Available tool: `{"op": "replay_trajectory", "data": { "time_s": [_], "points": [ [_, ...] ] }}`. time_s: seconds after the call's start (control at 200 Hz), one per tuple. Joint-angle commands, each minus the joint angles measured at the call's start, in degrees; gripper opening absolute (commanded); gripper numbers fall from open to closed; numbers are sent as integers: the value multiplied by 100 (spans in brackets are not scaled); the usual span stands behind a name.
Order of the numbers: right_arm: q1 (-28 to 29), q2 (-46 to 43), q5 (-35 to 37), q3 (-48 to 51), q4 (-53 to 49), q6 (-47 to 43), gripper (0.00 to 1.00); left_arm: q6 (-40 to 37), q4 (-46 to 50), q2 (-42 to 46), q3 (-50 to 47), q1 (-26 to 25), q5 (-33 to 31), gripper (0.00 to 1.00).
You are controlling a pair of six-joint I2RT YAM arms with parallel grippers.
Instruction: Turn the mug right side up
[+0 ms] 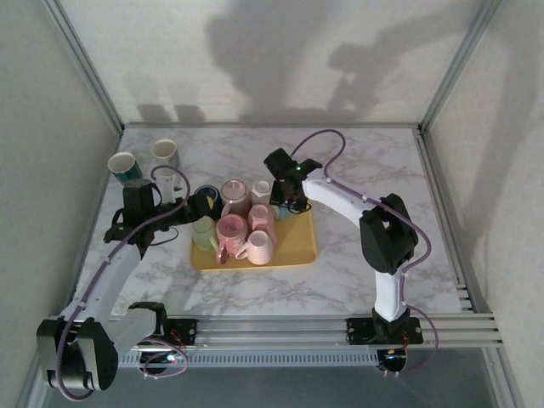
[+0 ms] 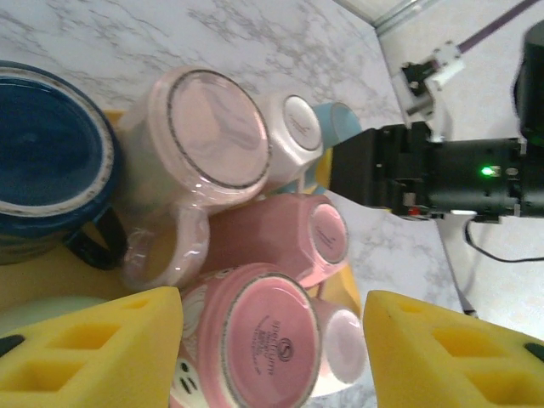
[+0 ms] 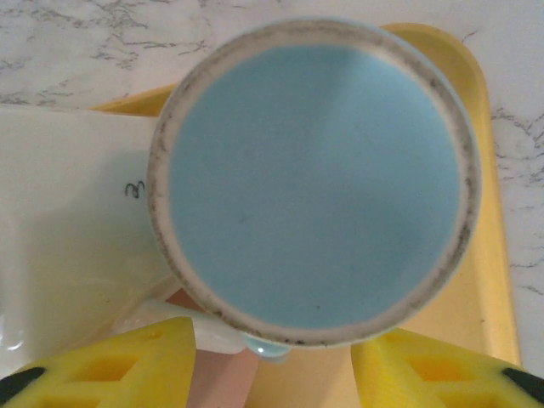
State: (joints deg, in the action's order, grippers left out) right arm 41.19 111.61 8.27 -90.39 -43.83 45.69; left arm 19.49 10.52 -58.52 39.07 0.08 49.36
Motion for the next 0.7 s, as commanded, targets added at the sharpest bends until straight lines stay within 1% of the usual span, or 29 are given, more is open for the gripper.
{"op": "replay_trajectory", "data": {
  "time_s": [0.0,0.145,0.335,0.431,0.506,0.696],
  "points": [
    [43,110,240,-49,-132,-21,51,150,-174,84,-83,-42,508,58],
    [47,168,530,-63,-326,-248,48,220,-211,88,-97,-72,546,58],
    [47,74,719,60,-454,-457,41,315,-299,63,-76,-167,419,58],
    [73,33,862,106,-482,-582,36,365,-339,12,-55,-218,401,58],
    [73,10,817,178,-339,-859,32,406,-409,-33,-50,-270,375,58],
    [72,89,655,239,-103,-1146,32,389,-369,-173,81,-394,260,58]
  ]
}}
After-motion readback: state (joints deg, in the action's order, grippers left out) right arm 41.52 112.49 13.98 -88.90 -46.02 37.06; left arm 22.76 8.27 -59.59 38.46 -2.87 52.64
